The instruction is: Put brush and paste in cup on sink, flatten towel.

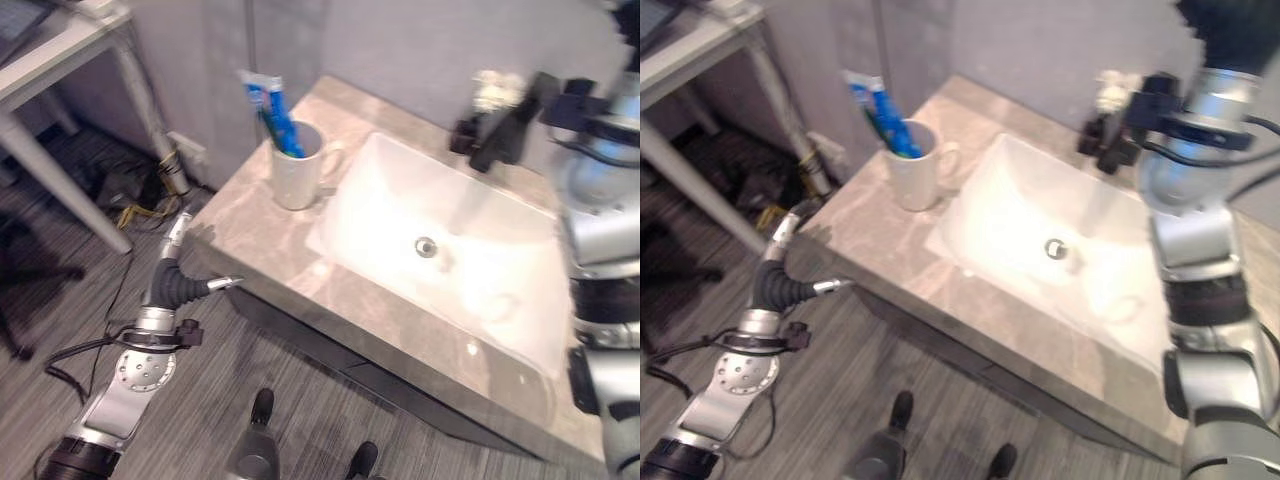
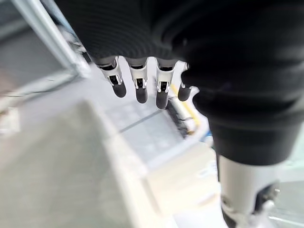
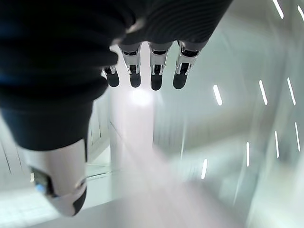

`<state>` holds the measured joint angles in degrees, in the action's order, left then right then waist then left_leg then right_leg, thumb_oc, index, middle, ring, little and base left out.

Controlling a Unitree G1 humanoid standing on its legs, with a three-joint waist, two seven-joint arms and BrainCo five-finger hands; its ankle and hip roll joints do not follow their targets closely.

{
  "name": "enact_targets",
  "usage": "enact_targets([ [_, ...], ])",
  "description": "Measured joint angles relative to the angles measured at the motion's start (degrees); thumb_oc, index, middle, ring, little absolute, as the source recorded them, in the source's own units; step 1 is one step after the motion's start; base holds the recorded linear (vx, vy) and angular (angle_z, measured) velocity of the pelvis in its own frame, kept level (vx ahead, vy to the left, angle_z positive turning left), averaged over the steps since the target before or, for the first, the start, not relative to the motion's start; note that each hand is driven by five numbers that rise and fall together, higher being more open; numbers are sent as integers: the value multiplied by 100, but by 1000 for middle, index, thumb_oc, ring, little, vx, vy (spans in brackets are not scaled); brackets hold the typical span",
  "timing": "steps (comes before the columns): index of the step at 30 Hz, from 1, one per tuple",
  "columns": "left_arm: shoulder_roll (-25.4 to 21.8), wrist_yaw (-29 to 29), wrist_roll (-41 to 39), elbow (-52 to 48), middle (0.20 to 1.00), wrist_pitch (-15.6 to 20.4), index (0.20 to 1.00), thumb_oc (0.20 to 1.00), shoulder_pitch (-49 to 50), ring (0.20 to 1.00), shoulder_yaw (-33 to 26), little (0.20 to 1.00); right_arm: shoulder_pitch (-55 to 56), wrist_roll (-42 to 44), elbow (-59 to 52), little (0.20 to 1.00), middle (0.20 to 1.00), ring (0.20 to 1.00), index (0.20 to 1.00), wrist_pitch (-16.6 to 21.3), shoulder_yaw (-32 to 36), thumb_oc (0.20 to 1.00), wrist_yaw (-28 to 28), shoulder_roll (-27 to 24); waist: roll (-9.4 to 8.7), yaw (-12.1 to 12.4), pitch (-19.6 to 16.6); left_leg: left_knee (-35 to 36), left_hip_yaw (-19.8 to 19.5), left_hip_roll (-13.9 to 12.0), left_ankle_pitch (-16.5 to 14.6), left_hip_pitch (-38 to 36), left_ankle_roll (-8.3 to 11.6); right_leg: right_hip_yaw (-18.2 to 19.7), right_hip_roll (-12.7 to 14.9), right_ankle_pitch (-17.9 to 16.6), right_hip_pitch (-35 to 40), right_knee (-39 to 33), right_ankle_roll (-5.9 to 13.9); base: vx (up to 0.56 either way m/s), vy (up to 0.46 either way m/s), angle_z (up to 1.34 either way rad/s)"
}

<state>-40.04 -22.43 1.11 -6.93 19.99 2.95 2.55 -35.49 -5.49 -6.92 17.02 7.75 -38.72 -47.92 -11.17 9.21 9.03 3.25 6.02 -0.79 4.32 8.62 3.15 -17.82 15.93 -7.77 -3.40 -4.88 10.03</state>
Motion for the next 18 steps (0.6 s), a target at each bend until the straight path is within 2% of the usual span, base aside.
enact_targets([
  [1,32,-34,4,-101,1000,32,1000,1000,226,1000,-236,1000,431,-189,-2,1000,1000,1000,1000,0,283,1000,-65,-12,2,-20,-8,35,133,-65,-15,-80,-21,0,-38,-106,-22,3,-17,-76,64,-108],
  [2,44,-125,13,-60,1000,53,1000,1000,476,1000,-451,1000,997,-336,56,1000,1000,1000,1000,-159,559,1000,-224,4,14,-152,-13,102,464,-120,-54,-272,-65,-83,-78,-251,-97,4,-126,-59,93,-110],
  [4,167,-170,180,-50,1000,60,1000,1000,586,1000,-608,1000,1894,-614,105,1000,1000,1000,1000,-232,1084,1000,-401,10,62,-357,-11,103,683,-121,-142,-347,-89,-348,-94,-363,-162,57,-166,-30,84,-78],
  [5,251,-206,206,-43,1000,54,1000,1000,630,1000,-658,1000,2236,-681,142,1000,1000,1000,1000,-316,1265,1000,-469,67,86,-475,-24,105,711,-130,-176,-369,-119,-324,-75,-386,-156,65,-151,-10,123,-36],
  [6,267,-227,233,22,1000,48,1000,1000,616,1000,-630,1000,2545,-711,151,1000,1000,1000,1000,-425,1474,1000,-582,107,99,-708,-42,62,752,-71,-209,-413,-125,-312,-63,-384,-165,83,-148,23,160,0],
  [7,350,-219,276,50,1000,49,1000,1000,548,1000,-684,1000,3057,-967,305,1000,1000,1000,1000,-366,1945,1000,-621,191,204,-824,-2,90,691,-81,-194,-460,-141,-235,-73,-363,-180,238,-121,48,142,5],
  [9,480,-255,266,74,1000,43,1000,1000,693,1000,-893,1000,3542,-977,710,1000,1000,1000,1000,-512,2281,1000,-739,382,306,-857,-15,97,756,-175,-190,-565,-177,-98,-136,-353,-301,526,-109,40,63,-28],
  [11,536,-282,207,206,1000,20,1000,1000,781,1000,-962,1000,3967,-945,1202,1000,1000,1000,1000,-658,2647,1000,-915,610,423,-929,-72,110,961,-236,-250,-677,-193,-29,-191,-236,-456,746,-1,57,6,-56],
  [12,770,-323,200,368,1000,-6,1000,1000,866,1000,-1212,1000,4296,-950,1509,1000,1000,1000,1000,-770,2898,1000,-1061,947,487,-1021,-179,171,1030,-280,-259,-731,-172,54,-355,241,-633,1088,98,71,-53,-41],
  [13,862,-376,162,487,1000,-44,1000,1000,927,1000,-1345,1000,4506,-941,1636,1000,1000,1000,1000,-912,2948,1000,-1133,1091,485,-1033,-232,185,1091,-246,-261,-769,-135,26,-382,369,-615,1056,-112,72,-91,-45],
  [14,1038,-441,157,640,1000,-121,1000,1000,964,1000,-1453,1000,4705,-939,1821,1000,1000,1000,1000,-969,3113,1000,-1158,1330,563,-1106,-283,183,1185,-264,-269,-810,-71,188,-476,397,-458,765,-221,99,-91,-32],
  [17,1255,-548,121,759,1000,-149,1000,1000,1012,1000,-1450,1000,4917,-489,3162,1000,1000,1000,1000,-971,3084,1000,-1366,1524,807,-1235,-452,190,1241,-414,-321,-867,19,219,-709,278,-235,292,-273,100,-85,-21],
  [18,1327,-543,86,776,1000,-138,1000,1000,989,1000,-1414,1000,4887,-130,3657,1000,1000,1000,1000,-958,2996,1000,-1367,1543,840,-1257,-484,188,1246,-449,-320,-863,56,232,-766,234,-188,189,-295,97,-84,-12],
])
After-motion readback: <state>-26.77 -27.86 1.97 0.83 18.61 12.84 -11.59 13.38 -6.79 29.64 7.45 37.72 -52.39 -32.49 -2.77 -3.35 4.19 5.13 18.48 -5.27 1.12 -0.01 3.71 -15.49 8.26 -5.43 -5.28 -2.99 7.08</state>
